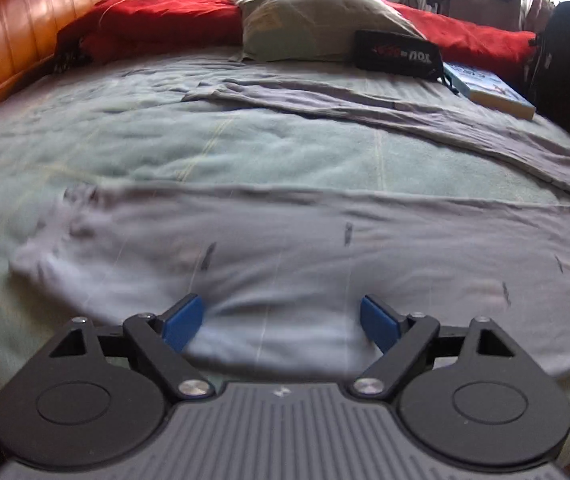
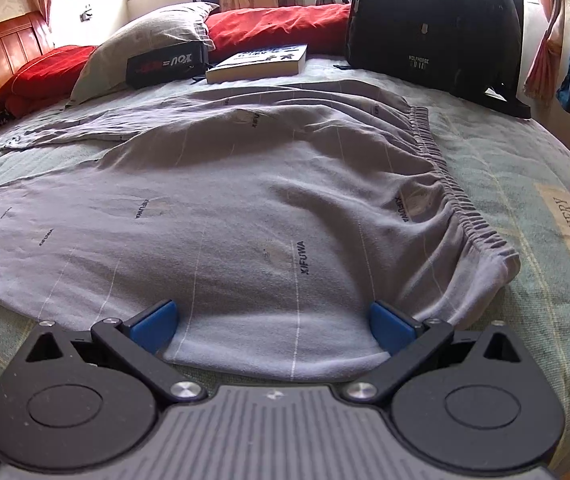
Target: Fold clothes
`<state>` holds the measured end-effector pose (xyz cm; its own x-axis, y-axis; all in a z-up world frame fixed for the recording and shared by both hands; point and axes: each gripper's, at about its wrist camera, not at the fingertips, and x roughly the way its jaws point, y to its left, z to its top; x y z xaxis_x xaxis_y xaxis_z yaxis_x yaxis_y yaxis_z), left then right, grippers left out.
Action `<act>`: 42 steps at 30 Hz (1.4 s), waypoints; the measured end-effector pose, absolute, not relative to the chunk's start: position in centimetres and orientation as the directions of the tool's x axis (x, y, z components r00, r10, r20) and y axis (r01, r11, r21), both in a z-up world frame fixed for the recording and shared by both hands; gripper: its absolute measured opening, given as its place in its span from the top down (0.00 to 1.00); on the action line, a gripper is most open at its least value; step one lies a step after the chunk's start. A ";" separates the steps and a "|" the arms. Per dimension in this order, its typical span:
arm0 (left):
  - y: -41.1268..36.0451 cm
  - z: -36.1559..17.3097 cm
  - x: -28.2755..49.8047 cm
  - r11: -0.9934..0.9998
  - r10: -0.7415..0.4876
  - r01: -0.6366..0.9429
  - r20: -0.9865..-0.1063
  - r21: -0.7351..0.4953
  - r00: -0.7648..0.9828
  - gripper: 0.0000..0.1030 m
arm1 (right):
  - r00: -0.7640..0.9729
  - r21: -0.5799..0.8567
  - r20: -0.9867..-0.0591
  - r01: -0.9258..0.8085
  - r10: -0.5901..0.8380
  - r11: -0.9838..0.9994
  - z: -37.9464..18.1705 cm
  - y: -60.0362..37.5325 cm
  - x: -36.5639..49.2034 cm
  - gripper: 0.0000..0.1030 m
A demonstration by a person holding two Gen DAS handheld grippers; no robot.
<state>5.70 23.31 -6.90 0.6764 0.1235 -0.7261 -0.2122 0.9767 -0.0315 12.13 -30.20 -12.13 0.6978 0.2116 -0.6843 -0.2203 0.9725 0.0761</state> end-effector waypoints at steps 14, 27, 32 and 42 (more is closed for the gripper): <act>16.1 -1.0 6.8 0.998 0.026 -0.054 -0.679 -0.020 0.733 0.16 | 0.680 0.047 -0.706 -0.234 0.198 0.971 -9.5 -29.5 12.8 0.00; 4.2 -4.7 14.0 0.973 -0.229 0.158 -0.746 -0.166 0.626 0.16 | 0.650 0.010 -0.690 -0.431 0.318 0.902 -8.3 -25.6 20.5 0.00; 2.9 -5.0 15.0 0.974 -0.209 0.191 -0.795 -0.120 0.570 0.16 | 0.617 0.018 -0.716 -0.451 0.326 0.892 -10.7 -26.2 20.4 0.00; 0.7 -3.8 26.3 0.867 -0.491 0.212 -0.706 -0.450 0.510 0.16 | 0.640 0.028 -0.687 -0.450 0.344 0.893 -11.2 -26.5 20.1 0.00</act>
<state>26.26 0.72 -3.84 0.5095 -0.4914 -0.7063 0.2124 0.8673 -0.4502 20.12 -26.49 -11.25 0.6398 0.3441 -0.6872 -0.4500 0.8926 0.0281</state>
